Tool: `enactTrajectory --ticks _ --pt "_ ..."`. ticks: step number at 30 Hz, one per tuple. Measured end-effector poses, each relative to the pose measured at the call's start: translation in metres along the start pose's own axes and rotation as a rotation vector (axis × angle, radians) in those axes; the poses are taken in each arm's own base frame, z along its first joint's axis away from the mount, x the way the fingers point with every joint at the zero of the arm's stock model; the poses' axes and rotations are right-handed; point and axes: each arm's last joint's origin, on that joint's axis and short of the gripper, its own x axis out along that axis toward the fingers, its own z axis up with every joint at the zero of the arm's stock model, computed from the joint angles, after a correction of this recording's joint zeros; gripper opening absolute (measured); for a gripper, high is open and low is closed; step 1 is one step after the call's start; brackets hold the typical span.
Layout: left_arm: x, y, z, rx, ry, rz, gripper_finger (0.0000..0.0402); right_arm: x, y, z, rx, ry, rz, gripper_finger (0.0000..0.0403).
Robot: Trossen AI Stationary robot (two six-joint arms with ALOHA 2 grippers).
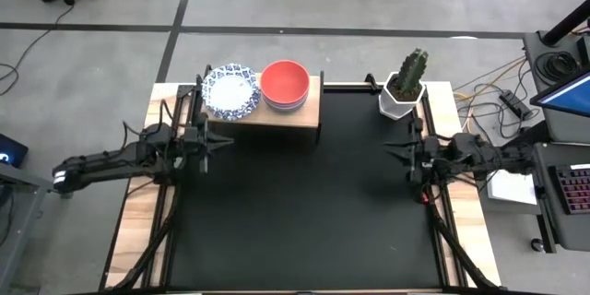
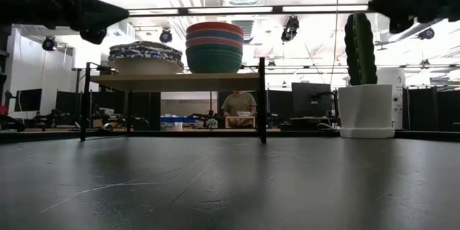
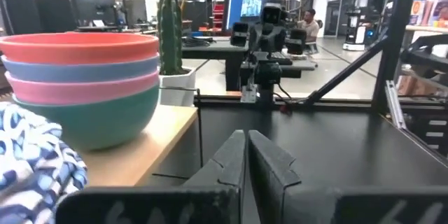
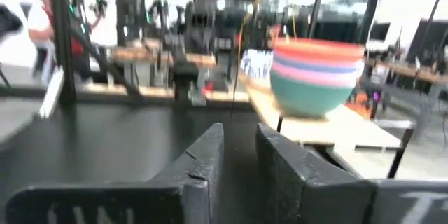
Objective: Place and stack bowls onto a shelf
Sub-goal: Return to Home Position
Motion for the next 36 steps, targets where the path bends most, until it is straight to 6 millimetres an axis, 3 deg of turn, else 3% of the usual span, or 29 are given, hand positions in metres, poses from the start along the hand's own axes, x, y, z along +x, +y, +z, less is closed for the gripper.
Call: enactTrajectory --ticks 8,12,17,22,29,36 --pt "-0.006 -0.002 -0.021 -0.002 -0.046 -0.022 0.0 0.0 0.002 -0.011 -0.043 0.011 0.009 0.0051" --pt "-0.007 -0.004 -0.045 -0.016 -0.093 -0.095 0.0 0.005 0.004 -0.023 -0.046 -0.011 0.006 0.0043" --pt "-0.009 -0.005 -0.045 -0.01 -0.096 -0.123 0.0 0.01 0.009 -0.046 -0.035 -0.023 0.03 0.0038" --pt "-0.009 -0.003 -0.046 -0.02 -0.074 -0.032 0.0 0.011 0.013 -0.047 0.007 -0.027 0.171 0.0038" --pt "-0.009 0.001 -0.045 -0.056 -0.072 0.087 0.0 0.012 0.008 -0.05 0.01 0.017 -0.001 0.0038" --pt "-0.008 0.001 -0.046 -0.056 -0.064 0.089 0.0 0.013 0.009 -0.05 0.019 0.024 0.001 0.0038"
